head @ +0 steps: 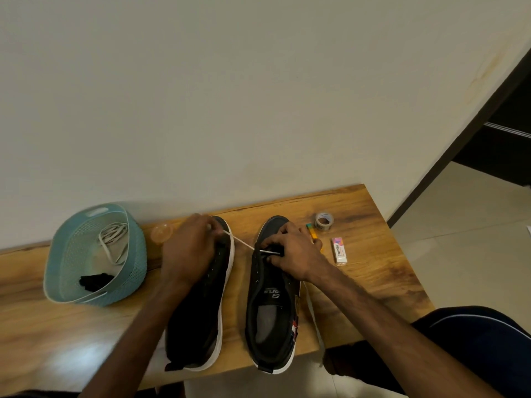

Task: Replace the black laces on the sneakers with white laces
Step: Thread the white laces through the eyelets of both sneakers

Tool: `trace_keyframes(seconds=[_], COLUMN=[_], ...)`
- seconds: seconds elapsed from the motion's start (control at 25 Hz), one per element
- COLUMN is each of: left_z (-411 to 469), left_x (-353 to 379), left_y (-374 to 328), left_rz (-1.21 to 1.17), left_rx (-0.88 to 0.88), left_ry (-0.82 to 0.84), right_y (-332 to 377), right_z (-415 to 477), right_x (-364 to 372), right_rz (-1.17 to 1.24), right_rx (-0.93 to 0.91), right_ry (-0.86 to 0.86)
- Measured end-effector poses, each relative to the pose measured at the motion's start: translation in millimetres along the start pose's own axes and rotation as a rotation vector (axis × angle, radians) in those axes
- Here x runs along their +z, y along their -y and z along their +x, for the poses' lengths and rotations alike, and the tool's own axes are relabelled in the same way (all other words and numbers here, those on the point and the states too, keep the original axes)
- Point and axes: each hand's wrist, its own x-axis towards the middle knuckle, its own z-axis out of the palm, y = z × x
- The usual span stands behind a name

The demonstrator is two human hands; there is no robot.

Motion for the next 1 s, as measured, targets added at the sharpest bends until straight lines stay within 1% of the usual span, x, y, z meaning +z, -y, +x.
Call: trace_keyframes(seconds=[0.08,0.12,0.2,0.24,0.32,0.44,0.52,0.6,0.64,0.8,0.88,0.96,1.0], left_z=[5.7,6.6,4.9,2.7,-1.0,-6.8,-14.1,-18.8,-17.8,-8.8,-3.9,3.0,6.2], left_x=[-22.5,-29.3,-29.7,-25.4,-11.5,21.6,38.9,43.9,43.4,24.5,3.8,-22.7,-35.4], left_y=[20.5,27.9,32.1,28.6,12.1,-15.7,-25.4,-28.7,-27.3,-9.2,5.0,23.8,34.1], left_rz=[-0.070,-0.086,-0.065,-0.036,0.058,0.260,0.350,0.379,0.354,0.133,0.012,-0.129,-0.134], left_rx=[-0.063,-0.079,-0.078,-0.047,0.080,0.231,0.317,0.345,0.344,0.232,0.118,-0.027,-0.087], left_ry=[-0.087,-0.094,-0.015,0.040,0.108,0.180,0.179,0.167,0.147,0.164,0.090,-0.025,-0.066], right_y=[0.6,0.9,1.2,1.7,2.4,1.7,1.2,0.7,0.2,-0.4,0.2,0.8,0.7], right_z=[-0.9,-1.3,-1.5,-1.7,-1.5,-0.6,-0.3,0.1,0.3,-0.1,-0.8,-1.2,-1.2], right_x=[-0.5,-0.9,-1.3,-1.1,-0.7,0.6,1.7,1.9,1.6,0.5,0.3,0.1,0.2], right_rz=[-0.004,-0.006,-0.010,-0.013,-0.015,-0.014,-0.018,-0.016,-0.011,0.012,0.013,0.011,0.011], right_rx=[-0.002,-0.003,0.002,0.005,0.005,0.007,0.005,0.006,0.006,0.001,-0.001,-0.007,-0.009], right_ry=[0.004,0.004,0.004,0.004,0.000,-0.002,-0.001,-0.004,-0.005,0.000,-0.003,-0.003,-0.001])
